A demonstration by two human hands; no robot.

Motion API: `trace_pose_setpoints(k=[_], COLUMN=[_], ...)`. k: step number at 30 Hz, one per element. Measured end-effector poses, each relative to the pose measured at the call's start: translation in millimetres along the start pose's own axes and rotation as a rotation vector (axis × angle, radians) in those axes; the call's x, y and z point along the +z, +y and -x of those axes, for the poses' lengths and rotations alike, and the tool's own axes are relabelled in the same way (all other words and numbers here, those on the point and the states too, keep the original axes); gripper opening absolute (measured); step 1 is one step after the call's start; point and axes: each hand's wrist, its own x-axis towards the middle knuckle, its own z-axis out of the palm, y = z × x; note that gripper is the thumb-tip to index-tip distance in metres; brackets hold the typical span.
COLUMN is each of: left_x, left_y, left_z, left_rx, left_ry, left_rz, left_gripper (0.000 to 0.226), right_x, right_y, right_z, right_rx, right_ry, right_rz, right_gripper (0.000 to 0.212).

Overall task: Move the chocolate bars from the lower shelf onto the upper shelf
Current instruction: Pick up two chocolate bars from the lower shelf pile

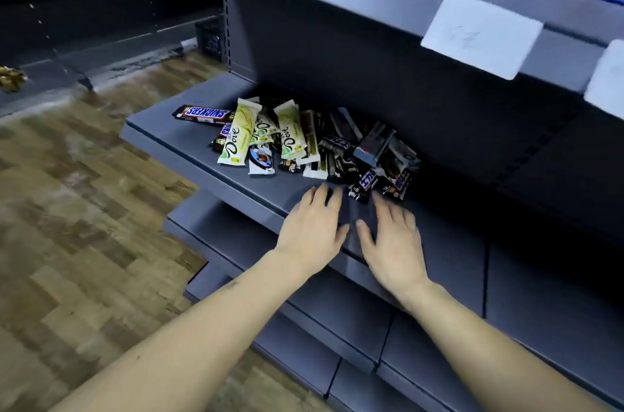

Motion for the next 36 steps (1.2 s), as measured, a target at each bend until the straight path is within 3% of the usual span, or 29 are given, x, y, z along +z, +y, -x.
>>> trace_pose_setpoints(k=[7, 13, 16, 21, 27, 31, 36], left_x=[3.3, 0.1, 3.6, 5.3, 9.3, 9.1, 10.3], left_y=[-14.1, -33.2, -29.6, -7.0, 23.9, 44.1, 56.4], left_z=[-30.4, -61.6, -57.1, -28.8, 7.4, 22.4, 31.4], left_rx=[-0.154, -0.283, -0.278, -0.242, -0.142, -0.112, -0.044], left_ry=[0.213, 0.126, 0.137, 0.151, 0.111, 0.048, 0.005], left_rz=[-0.077, -0.140, -0.150, -0.173, -0.165, -0.184, -0.193], left_gripper=[0.090, 0.111, 0.101, 0.081, 0.061, 0.057, 0.051], right_x=[16.3, 18.6, 17.2, 11.7, -9.2, -18.8, -42.4], right_y=[-11.2, -9.7, -8.8, -1.7, 8.4, 25.2, 36.2], right_z=[-40.6, -40.1, -35.4, -20.3, 18.5, 42.7, 55.5], right_rx=[0.068, 0.080, 0.096, 0.158, 0.295, 0.361, 0.462], right_ry=[0.072, 0.103, 0.182, 0.300, 0.209, 0.199, 0.217], right_rz=[0.067, 0.056, 0.008, -0.185, -0.471, -0.504, -0.595], right_gripper=[0.057, 0.048, 0.045, 0.019, 0.046, 0.049, 0.017])
